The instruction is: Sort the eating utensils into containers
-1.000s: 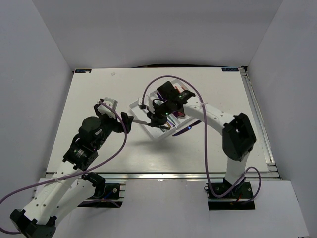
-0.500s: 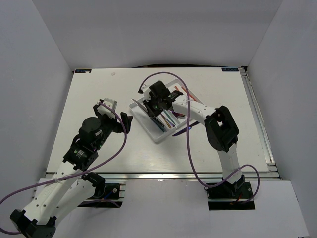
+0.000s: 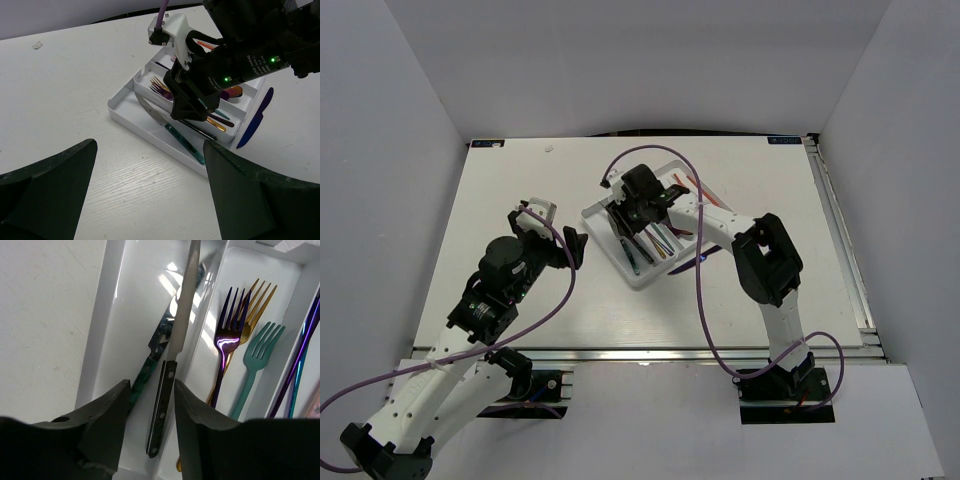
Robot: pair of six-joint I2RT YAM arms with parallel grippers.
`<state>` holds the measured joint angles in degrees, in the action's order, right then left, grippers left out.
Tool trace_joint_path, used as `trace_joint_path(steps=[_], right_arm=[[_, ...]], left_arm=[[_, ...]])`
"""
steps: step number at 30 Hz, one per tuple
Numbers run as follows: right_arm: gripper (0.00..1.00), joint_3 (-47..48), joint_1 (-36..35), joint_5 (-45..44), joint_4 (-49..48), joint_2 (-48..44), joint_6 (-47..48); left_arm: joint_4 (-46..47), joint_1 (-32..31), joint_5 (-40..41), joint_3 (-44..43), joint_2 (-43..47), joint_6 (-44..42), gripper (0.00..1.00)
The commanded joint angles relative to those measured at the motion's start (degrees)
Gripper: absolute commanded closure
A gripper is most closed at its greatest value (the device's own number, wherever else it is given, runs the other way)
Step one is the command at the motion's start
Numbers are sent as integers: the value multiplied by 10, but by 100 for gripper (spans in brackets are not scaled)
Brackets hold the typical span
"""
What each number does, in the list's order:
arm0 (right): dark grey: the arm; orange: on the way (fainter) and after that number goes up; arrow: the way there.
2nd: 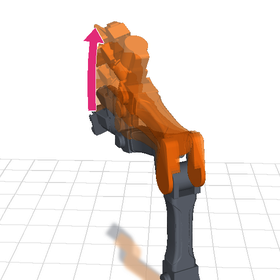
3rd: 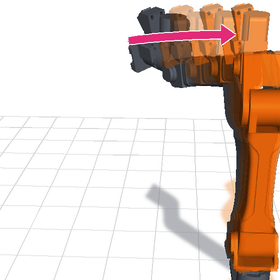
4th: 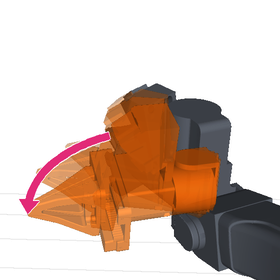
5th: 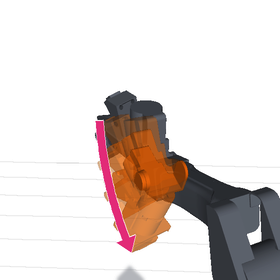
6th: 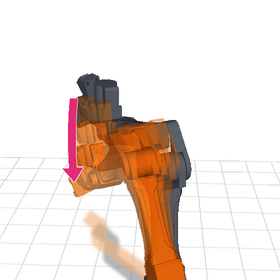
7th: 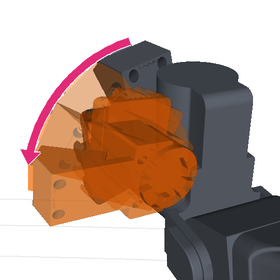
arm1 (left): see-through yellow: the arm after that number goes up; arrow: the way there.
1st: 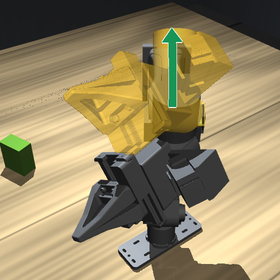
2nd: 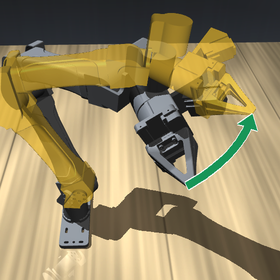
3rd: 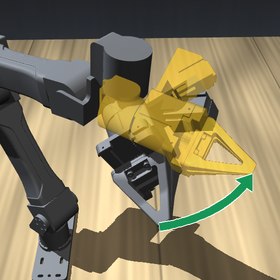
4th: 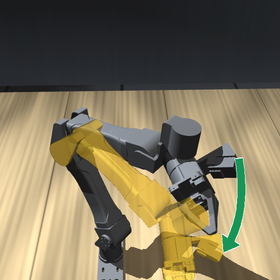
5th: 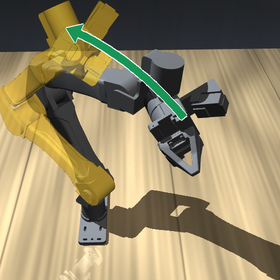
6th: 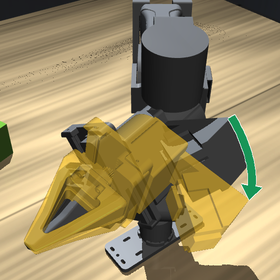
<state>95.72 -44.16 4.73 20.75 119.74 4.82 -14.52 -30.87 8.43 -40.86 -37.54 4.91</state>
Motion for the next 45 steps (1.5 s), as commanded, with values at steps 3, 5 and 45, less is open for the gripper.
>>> trace_joint_path(steps=[3, 5, 45], right_arm=[[50, -13, 0, 26, -19, -56, 20], [49, -18, 0, 42, -11, -71, 38], [28, -212, 237, 124, 235, -123, 891]], left_arm=[[9, 1, 2, 1, 9, -6, 2], [8, 1, 1, 2, 10, -5, 2], [10, 1, -1, 3, 15, -6, 2]])
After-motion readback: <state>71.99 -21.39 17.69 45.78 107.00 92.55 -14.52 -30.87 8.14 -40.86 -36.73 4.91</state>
